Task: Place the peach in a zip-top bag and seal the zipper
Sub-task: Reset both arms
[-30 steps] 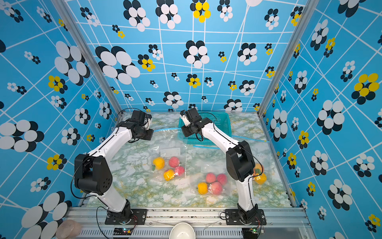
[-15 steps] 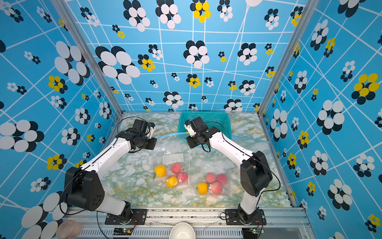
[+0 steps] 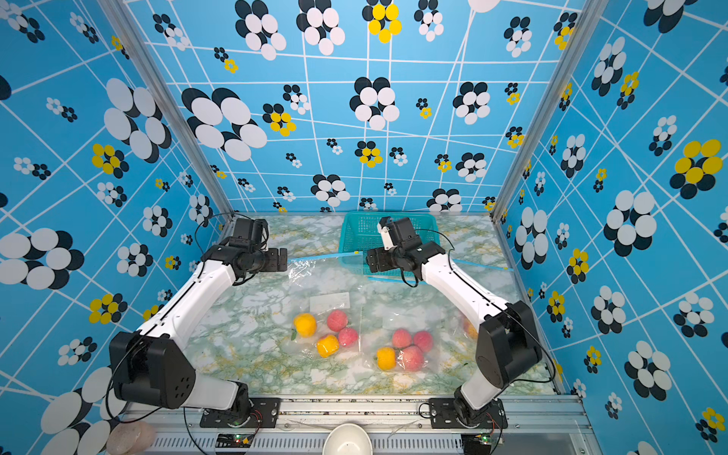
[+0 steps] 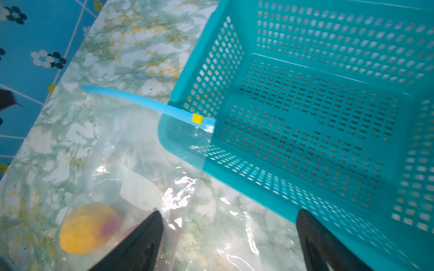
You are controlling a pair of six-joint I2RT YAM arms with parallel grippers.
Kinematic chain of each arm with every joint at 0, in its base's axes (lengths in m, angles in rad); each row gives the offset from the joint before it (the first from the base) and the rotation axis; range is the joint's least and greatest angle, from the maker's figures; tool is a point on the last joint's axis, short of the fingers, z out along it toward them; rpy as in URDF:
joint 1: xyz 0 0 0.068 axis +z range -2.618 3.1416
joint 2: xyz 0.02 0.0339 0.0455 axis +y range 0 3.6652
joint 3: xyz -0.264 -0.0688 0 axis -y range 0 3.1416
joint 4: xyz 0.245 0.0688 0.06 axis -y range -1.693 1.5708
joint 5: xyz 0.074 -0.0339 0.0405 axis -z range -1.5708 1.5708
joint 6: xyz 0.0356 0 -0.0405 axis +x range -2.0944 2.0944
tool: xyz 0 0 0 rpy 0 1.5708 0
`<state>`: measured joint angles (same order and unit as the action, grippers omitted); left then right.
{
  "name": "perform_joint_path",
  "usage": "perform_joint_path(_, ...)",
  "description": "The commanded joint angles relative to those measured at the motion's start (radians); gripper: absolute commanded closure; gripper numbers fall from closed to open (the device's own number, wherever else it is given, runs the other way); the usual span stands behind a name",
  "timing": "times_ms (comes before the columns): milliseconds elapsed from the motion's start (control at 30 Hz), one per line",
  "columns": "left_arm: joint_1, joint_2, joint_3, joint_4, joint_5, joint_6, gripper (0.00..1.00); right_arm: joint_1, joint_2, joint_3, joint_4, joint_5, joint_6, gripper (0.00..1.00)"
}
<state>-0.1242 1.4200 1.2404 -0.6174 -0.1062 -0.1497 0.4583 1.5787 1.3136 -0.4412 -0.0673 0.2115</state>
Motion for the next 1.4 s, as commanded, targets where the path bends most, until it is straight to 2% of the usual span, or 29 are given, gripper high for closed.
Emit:
perform_joint_path(0,0.042,-0.071,-0.042,0.108,-0.018,-0.034,0.01,-0.096,-0.065,-0.102,0.091,0.069,0.045,0.01)
perform_joint_path(100,0.043,-0.136,-0.217,0.331,-0.089,-0.037,0.01,-0.176,-0.117,-0.225,0.215,0.198,0.062,0.01)
perform_joint_path(200,0.057,-0.188,-0.419,0.620,-0.056,0.036,0.01,-0.247,-0.190,-0.384,0.418,0.297,0.033,0.01)
perform_joint_path(367,0.073,-0.152,-0.571,0.777,-0.128,0.151,0.01,-0.305,-0.232,-0.555,0.582,0.464,-0.145,0.01)
perform_joint_path(433,0.083,-0.121,-0.616,0.851,-0.121,0.148,0.01,-0.332,-0.218,-0.607,0.626,0.493,-0.135,0.01)
perform_joint_path(533,0.086,-0.046,-0.654,0.967,-0.078,0.117,0.01,-0.377,-0.191,-0.703,0.737,0.492,-0.117,0.01)
perform_joint_path(633,0.084,0.028,-0.704,1.133,-0.042,0.089,0.01,-0.382,-0.127,-0.790,0.977,0.498,-0.159,0.01)
perform_joint_path(667,0.081,0.027,-0.700,1.132,-0.019,0.101,0.01,-0.385,-0.133,-0.779,0.953,0.475,-0.177,0.01)
perform_joint_path(767,0.078,0.068,-0.736,1.262,-0.006,0.135,0.01,-0.408,-0.074,-0.814,1.097,0.347,-0.180,0.01)
perform_joint_path(800,0.081,0.087,-0.754,1.317,-0.002,0.137,0.01,-0.407,-0.052,-0.831,1.167,0.345,-0.188,0.01)
perform_joint_path(900,0.082,0.088,-0.806,1.404,0.040,0.146,0.01,-0.415,-0.068,-0.858,1.190,0.305,-0.179,0.01)
perform_joint_path(967,0.091,0.136,-0.862,1.561,0.037,0.145,0.01,-0.420,-0.053,-0.911,1.276,0.303,-0.176,0.01)
perform_joint_path(1033,0.090,0.112,-0.851,1.492,0.024,0.131,0.01,-0.420,-0.004,-0.976,1.487,0.373,-0.165,0.01)
perform_joint_path(1067,0.087,0.122,-0.857,1.526,0.019,0.138,0.01,-0.420,-0.027,-0.974,1.444,0.422,-0.135,0.00)
perform_joint_path(1133,0.084,0.116,-0.853,1.508,0.012,0.137,0.01,-0.420,-0.037,-0.968,1.410,0.435,-0.135,0.01)
perform_joint_path(1367,0.084,0.117,-0.854,1.515,0.013,0.139,0.01,-0.413,-0.017,-0.948,1.413,0.369,-0.173,0.01)
